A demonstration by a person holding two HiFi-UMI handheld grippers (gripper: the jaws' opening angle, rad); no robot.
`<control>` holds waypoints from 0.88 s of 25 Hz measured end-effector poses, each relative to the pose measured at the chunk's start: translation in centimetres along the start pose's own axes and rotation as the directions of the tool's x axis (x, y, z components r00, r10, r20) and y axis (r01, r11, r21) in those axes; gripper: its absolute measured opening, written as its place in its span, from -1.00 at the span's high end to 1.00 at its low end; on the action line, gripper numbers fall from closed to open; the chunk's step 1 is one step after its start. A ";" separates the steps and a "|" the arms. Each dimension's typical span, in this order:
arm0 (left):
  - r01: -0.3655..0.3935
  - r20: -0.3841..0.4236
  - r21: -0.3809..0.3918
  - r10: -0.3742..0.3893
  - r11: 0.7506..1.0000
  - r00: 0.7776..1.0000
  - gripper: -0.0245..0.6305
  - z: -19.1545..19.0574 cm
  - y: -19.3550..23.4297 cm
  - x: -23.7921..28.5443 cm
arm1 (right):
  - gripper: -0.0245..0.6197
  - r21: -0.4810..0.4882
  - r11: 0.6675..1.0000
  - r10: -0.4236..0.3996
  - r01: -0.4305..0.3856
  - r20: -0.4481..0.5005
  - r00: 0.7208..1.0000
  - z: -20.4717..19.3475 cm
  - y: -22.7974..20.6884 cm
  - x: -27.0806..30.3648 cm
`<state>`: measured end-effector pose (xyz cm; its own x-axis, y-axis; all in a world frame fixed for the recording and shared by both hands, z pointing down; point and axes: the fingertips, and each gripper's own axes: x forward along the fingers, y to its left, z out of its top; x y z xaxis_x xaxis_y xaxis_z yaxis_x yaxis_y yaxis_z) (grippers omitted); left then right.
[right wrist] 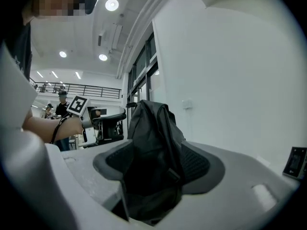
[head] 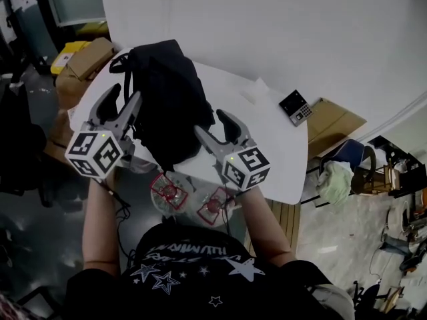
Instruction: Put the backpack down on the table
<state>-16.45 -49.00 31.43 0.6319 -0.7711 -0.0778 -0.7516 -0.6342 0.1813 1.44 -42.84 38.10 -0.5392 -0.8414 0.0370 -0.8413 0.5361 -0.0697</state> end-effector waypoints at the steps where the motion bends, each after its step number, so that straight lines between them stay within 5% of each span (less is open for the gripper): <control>1: -0.004 0.000 0.000 0.004 1.000 1.000 0.17 -0.2 -0.5 -0.5 | -0.02 0.000 1.000 0.014 -0.014 0.006 1.000 0.1 0.3 -0.6; 5: -0.005 -0.024 -0.018 0.004 1.000 1.000 0.17 -1.9 -3.2 -2.5 | 0.00 0.017 0.999 0.042 -0.043 0.013 0.999 0.0 1.1 -3.6; 7: 0.001 -0.036 -0.040 -0.002 0.999 0.999 0.17 -2.6 -4.6 -3.6 | 0.28 0.032 0.998 0.060 -0.061 0.012 0.998 -0.3 1.6 -5.0; 14: -0.009 -0.080 -0.029 0.007 1.000 0.997 0.18 -4.7 -10.8 -6.9 | 0.64 0.011 0.994 0.108 -0.108 0.022 0.994 -0.9 3.5 -11.9; 20: 0.000 -0.107 -0.040 -0.004 0.999 0.994 0.18 -7.6 -17.9 -9.8 | 0.66 0.007 0.990 0.140 -0.140 -0.037 0.989 -3.0 3.9 -18.9; 22: 0.006 -0.127 -0.039 -0.011 0.999 0.992 0.38 -8.6 -20.3 -11.1 | 0.66 0.005 0.989 0.149 -0.149 -0.051 0.987 -3.6 4.0 -20.9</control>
<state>-6.56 -27.12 37.09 0.6588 -0.7509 0.0451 -0.7400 -0.6361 0.2184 9.20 -22.83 40.60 -0.6600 -0.7473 0.0766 -0.7512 0.6552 -0.0799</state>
